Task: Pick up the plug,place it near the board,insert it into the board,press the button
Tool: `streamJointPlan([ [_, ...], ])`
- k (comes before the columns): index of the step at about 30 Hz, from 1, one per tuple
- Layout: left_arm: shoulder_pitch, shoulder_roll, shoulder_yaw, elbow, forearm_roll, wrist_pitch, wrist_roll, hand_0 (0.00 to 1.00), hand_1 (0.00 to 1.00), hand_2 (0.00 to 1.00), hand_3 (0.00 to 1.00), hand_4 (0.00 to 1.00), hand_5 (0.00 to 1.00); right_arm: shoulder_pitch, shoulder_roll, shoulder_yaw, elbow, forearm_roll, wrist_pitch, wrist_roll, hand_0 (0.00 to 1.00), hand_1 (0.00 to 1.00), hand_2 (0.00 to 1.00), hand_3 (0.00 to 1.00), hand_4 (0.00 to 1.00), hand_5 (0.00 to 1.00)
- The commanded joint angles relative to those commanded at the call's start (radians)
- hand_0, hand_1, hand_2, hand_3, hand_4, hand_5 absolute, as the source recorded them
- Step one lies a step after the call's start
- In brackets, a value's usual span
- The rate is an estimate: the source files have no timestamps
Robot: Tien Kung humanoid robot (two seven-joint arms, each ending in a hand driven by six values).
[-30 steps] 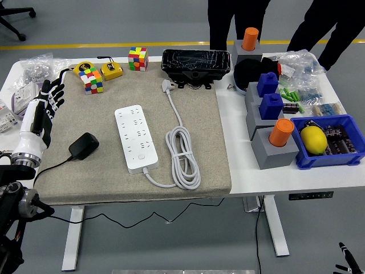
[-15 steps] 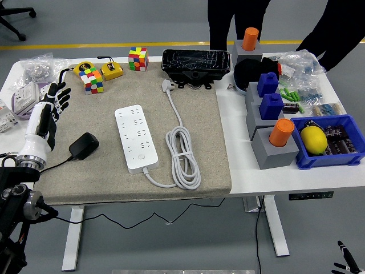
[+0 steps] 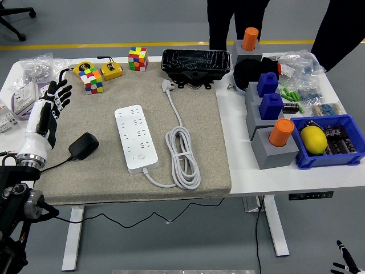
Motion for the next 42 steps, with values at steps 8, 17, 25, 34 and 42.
streamJointPlan([
  [8, -0.001, 0.003, -0.003, 0.003, 0.011, 0.014, 0.002, 0.886, 0.892, 0.857, 0.850, 0.998, 0.976, 0.001, 0.001, -0.003, 0.000, 0.002, 0.000, 0.001, 0.804, 0.754, 0.728, 0.737, 0.998, 0.998],
  [17, 0.004, 0.008, 0.007, -0.002, 0.022, 0.014, 0.006, 0.884, 0.891, 0.856, 0.851, 0.998, 0.958, 0.000, -0.002, -0.007, 0.000, -0.004, 0.001, -0.003, 0.804, 0.753, 0.727, 0.737, 0.998, 0.998],
  [25, 0.005, 0.011, 0.005, 0.001, 0.031, 0.012, -0.003, 0.882, 0.888, 0.855, 0.847, 0.998, 0.767, 0.000, 0.000, -0.010, 0.000, -0.009, 0.001, -0.002, 0.798, 0.751, 0.727, 0.737, 0.998, 0.998],
  [34, 0.013, 0.005, 0.010, 0.000, 0.031, 0.019, -0.002, 0.882, 0.890, 0.856, 0.847, 0.998, 0.757, -0.008, 0.005, 0.004, 0.000, -0.014, -0.002, -0.002, 0.800, 0.750, 0.727, 0.737, 0.998, 0.998],
  [42, 0.003, -0.006, 0.002, -0.001, 0.029, 0.032, -0.005, 0.998, 0.984, 0.909, 0.837, 0.998, 0.791, 0.002, 0.013, -0.010, 0.000, 0.004, 0.000, 0.004, 0.804, 0.747, 0.723, 0.737, 0.998, 0.998],
])
